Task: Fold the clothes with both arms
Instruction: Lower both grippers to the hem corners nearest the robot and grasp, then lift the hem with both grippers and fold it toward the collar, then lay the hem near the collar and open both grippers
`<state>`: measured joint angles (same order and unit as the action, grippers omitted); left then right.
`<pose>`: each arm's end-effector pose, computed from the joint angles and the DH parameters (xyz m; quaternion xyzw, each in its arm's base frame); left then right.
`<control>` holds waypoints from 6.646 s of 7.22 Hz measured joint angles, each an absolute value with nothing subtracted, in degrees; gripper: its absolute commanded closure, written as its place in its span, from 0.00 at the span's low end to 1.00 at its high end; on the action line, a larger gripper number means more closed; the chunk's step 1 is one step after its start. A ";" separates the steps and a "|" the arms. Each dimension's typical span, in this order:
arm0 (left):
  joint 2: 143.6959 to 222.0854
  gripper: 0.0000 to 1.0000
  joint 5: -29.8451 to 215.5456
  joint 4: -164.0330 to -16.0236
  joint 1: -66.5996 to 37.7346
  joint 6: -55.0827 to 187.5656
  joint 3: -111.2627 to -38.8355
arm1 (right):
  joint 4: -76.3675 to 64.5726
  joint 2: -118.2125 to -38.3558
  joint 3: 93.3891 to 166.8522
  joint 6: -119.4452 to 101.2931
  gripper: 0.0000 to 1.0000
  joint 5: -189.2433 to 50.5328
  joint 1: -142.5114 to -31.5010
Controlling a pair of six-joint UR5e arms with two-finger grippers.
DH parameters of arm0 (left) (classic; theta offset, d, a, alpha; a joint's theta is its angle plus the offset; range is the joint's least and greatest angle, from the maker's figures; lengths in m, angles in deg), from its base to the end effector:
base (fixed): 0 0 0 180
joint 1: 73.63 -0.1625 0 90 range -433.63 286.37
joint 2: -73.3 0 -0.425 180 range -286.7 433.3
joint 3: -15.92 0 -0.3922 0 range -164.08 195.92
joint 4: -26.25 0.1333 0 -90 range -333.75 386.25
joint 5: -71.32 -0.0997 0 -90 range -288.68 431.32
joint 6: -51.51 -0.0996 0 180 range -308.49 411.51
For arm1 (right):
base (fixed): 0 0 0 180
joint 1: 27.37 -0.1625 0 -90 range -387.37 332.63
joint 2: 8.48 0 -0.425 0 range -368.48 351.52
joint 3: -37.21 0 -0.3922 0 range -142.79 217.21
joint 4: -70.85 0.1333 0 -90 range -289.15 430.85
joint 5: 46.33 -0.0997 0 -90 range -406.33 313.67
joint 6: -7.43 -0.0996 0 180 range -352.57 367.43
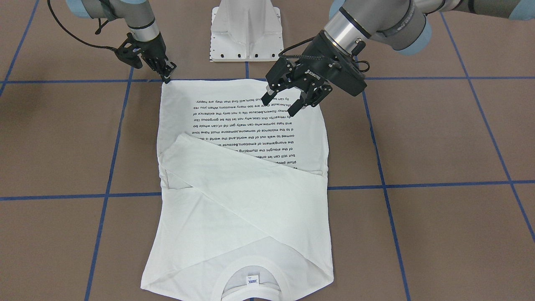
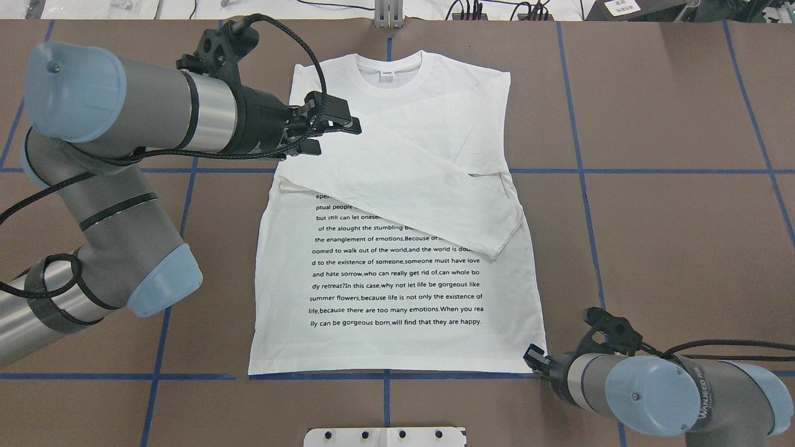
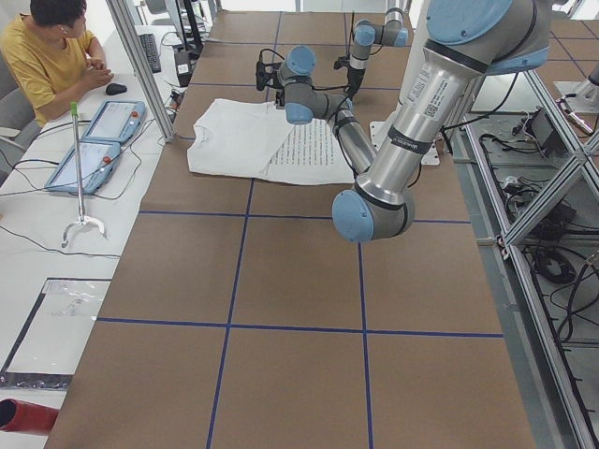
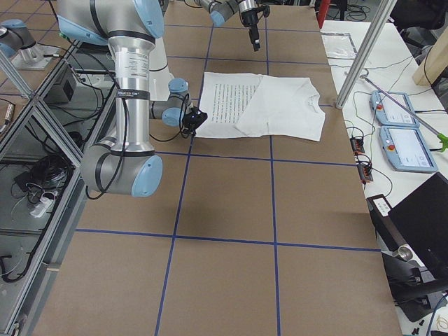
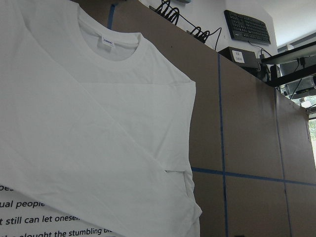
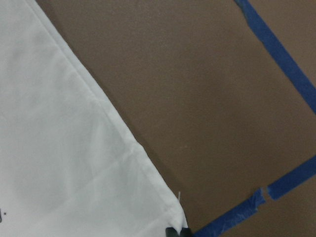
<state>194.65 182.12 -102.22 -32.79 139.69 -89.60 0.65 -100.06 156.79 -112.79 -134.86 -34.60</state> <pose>0.3824 -0.4600 0.1474 0.1188 0.6693 -0.1262 0.7225 -0.4544 -0.1946 0.3962 -0.0692 -0.3993 0.2984 0.8641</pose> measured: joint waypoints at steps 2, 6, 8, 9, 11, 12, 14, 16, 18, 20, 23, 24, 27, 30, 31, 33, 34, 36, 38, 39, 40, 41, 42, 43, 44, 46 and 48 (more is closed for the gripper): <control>193.49 0.17 181.49 -97.72 -35.53 143.36 -91.19 | 0.63 -100.27 158.42 -112.81 1.00 -135.39 -34.65; 170.55 0.22 168.25 -91.04 -53.53 145.86 -102.64 | 0.70 -101.73 162.45 -112.81 1.00 -136.72 -36.45; 167.36 0.28 166.89 -90.91 -59.68 149.58 -103.05 | 0.77 -101.89 162.65 -112.81 1.00 -137.02 -37.10; 167.15 0.32 166.72 -90.81 -61.96 150.83 -102.72 | 0.79 -101.90 162.69 -112.79 1.00 -137.05 -37.29; 167.33 0.36 166.61 -90.72 -63.98 151.52 -100.84 | 0.80 -101.90 162.77 -112.73 1.00 -137.11 -37.58; 167.50 0.38 166.60 -90.66 -64.26 151.56 -100.23 | 0.80 -101.90 162.79 -112.72 1.00 -137.10 -37.61; 167.63 0.43 166.57 -90.44 -64.37 151.52 -99.98 | 0.78 -101.93 162.81 -112.72 1.00 -137.05 -37.65; 167.56 0.51 166.39 -89.71 -64.39 151.34 -99.84 | 0.78 -101.98 162.81 -112.72 1.00 -137.07 -37.66; 167.49 0.90 165.81 -89.18 -64.40 151.22 -99.80 | 0.80 -102.01 162.81 -112.72 1.00 -137.04 -37.69; 167.53 1.00 165.57 -89.08 -64.35 151.16 -99.76 | 0.79 -102.06 162.86 -112.70 1.00 -137.04 -37.73; 167.67 1.00 165.46 -89.06 -63.90 151.10 -100.29 | 0.78 -102.08 163.05 -112.54 1.00 -137.07 -38.09; 167.61 1.00 165.45 -89.06 -63.56 151.09 -101.05 | 0.74 -102.08 163.24 -112.51 1.00 -137.07 -38.13; 165.64 1.00 165.46 -88.47 -64.16 152.10 -109.04 | 0.72 -103.90 165.79 -112.50 1.00 -137.45 -37.51; 164.24 1.00 165.51 -86.63 -69.78 157.96 -116.76 | 0.71 -107.49 171.63 -112.76 1.00 -141.75 -35.01; 164.29 1.00 165.48 -85.81 -71.94 160.11 -119.08 | 0.69 -109.07 174.17 -112.88 1.00 -142.55 -33.97; 164.68 1.00 165.63 -85.21 -70.05 161.18 -123.69 | 0.59 -110.15 177.78 -112.84 1.00 -143.09 -37.37; 165.53 1.00 165.95 -85.12 -65.98 158.97 -124.27 | -0.22 -109.90 177.66 -111.73 1.00 -143.77 -41.52; 171.10 1.00 166.35 -84.94 -56.05 148.34 -118.80 | -8.81 -101.19 173.03 -102.01 1.00 -145.88 -51.66; 179.14 1.00 166.51 -85.44 -45.82 139.50 -106.66 | -20.65 -86.89 163.66 -91.58 1.00 -147.40 -61.50; 182.41 1.00 166.51 -87.08 -41.75 136.82 -100.61 | -23.24 -82.85 159.04 -86.59 1.00 -147.53 -65.63; 185.33 1.00 166.51 -90.43 -38.07 135.15 -94.18 | -24.13 -79.56 154.21 -82.53 1.00 -147.51 -68.86; 187.83 1.00 166.50 -94.23 -35.33 134.01 -87.94 | -24.19 -75.88 148.84 -80.59 1.00 -147.38 -70.80; 189.71 1.00 166.50 -97.32 -33.31 132.86 -82.87 | -24.06 -72.00 143.40 -79.83 1.00 -147.20 -71.78; 191.16 1.00 166.50 -99.96 -32.06 131.92 -78.57 | -23.67 -68.77 138.73 -79.55 1.00 -146.94 -72.20; 192.61 1.00 166.48 -103.73 -31.48 131.37 -73.67 | -21.70 -66.29 134.07 -79.50 1.00 -146.60 -72.44; 195.72 1.00 166.43 -111.64 -30.95 131.01 -64.02 | -13.43 -63.83 124.74 -79.52 1.00 -146.06 -73.14; 197.07 1.00 166.28 -114.51 -30.42 130.25 -59.39 | -9.03 -60.13 116.82 -79.48 1.00 -145.29 -73.65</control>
<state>197.07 166.28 -114.51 -30.42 130.25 -59.39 -9.03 -60.13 116.82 -79.48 -145.29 -73.65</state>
